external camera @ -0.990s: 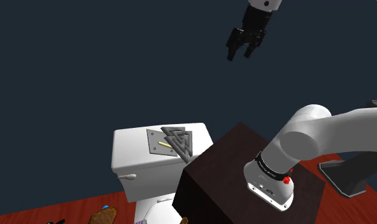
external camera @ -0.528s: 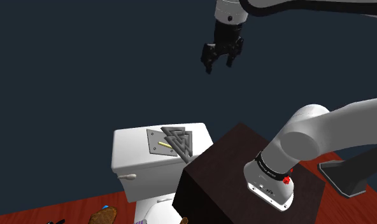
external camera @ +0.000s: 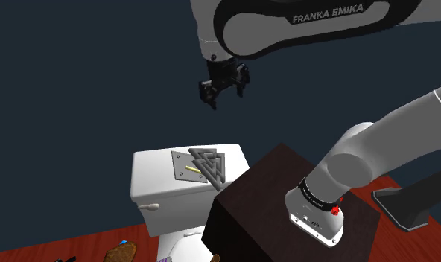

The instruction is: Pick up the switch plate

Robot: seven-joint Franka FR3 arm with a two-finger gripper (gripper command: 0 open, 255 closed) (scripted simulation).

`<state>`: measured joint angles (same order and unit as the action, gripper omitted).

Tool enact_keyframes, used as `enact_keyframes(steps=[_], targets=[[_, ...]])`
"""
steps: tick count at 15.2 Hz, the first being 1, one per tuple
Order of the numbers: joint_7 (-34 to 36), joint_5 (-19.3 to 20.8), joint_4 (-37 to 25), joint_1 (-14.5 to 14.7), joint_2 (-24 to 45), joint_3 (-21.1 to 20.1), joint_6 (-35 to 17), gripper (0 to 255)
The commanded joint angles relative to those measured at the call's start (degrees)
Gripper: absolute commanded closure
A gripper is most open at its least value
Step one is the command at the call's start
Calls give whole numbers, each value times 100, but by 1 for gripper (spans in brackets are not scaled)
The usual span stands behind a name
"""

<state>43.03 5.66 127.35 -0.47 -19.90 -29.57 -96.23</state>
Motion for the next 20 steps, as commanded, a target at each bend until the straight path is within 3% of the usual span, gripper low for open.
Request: enact_keyframes(steps=[1,5,9,14,20], targets=[[515,242,-247,-39,554,-340,45,0],[1608,905,-879,13,1868,-869,294,0],[2635,1638,-1660,385,3312,-1028,743,0],[3494,2299,-2816,1180,4980,-742,1404,0],[3940,2730,-4525,2161,6812,-198,2213,0]])
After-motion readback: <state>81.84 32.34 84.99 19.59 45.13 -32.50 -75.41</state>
